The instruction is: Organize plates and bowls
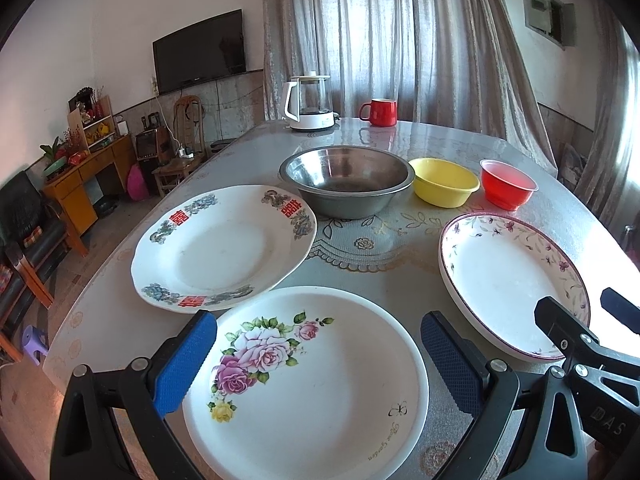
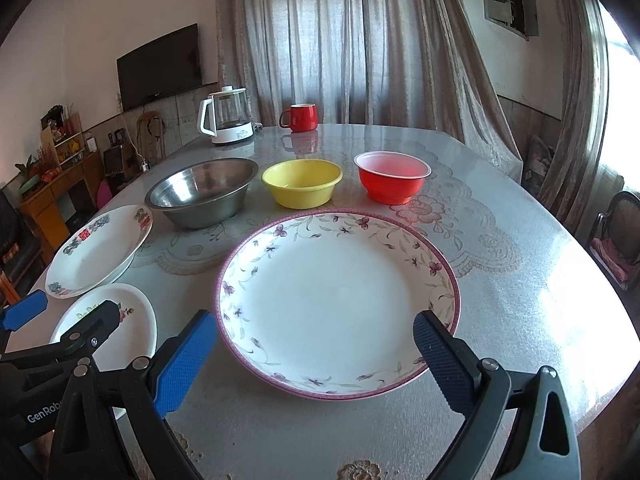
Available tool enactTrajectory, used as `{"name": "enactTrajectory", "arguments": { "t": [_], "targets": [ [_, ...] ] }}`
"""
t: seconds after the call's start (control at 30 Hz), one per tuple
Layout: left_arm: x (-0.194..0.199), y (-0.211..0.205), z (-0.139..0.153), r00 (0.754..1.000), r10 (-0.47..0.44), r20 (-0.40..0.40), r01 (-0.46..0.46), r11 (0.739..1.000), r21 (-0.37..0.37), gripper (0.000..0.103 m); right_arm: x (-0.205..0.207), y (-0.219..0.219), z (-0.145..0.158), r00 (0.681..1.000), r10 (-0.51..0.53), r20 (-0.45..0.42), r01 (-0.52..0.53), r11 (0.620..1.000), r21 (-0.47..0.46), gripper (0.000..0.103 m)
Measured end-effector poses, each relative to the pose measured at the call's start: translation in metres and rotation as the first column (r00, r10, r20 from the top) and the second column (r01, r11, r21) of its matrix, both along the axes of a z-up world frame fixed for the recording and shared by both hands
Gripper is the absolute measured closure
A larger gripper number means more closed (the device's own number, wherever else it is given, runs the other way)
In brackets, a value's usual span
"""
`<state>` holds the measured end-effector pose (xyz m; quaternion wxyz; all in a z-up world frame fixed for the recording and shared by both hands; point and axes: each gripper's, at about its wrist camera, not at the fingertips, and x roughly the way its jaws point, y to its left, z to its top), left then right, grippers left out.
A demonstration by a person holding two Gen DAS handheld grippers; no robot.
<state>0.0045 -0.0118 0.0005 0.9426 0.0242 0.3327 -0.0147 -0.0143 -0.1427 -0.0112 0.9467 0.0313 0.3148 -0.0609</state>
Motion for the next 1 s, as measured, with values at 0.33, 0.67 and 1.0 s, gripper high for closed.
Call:
{"name": "enactTrajectory", "arguments": {
  "t": [0.33,0.67,1.0],
  "targets": [
    [0.005,-0.007,0.002,1.000,-0.024,-0.006,0.024,1.000,0.015,0.001,0.004,-0.011,-0.003,1.000,-0.021,-0.007,0.021,1.000,0.018,0.003],
    [0.011,-0.014,0.002,0.999,-0.044,-0.012,0.044,0.999,0.027,0.001,0.008,-0.021,-0.004,0.999,-0.039,-0.010,0.039,0.999,0.032,0.003],
    [0.017,-0.021,0.003,0.998,-0.063,-0.017,0.064,0.997,0.041,0.000,0.011,-0.031,-0.003,0.999,-0.054,-0.009,0.054,0.998,0.042,0.003]
  ]
}}
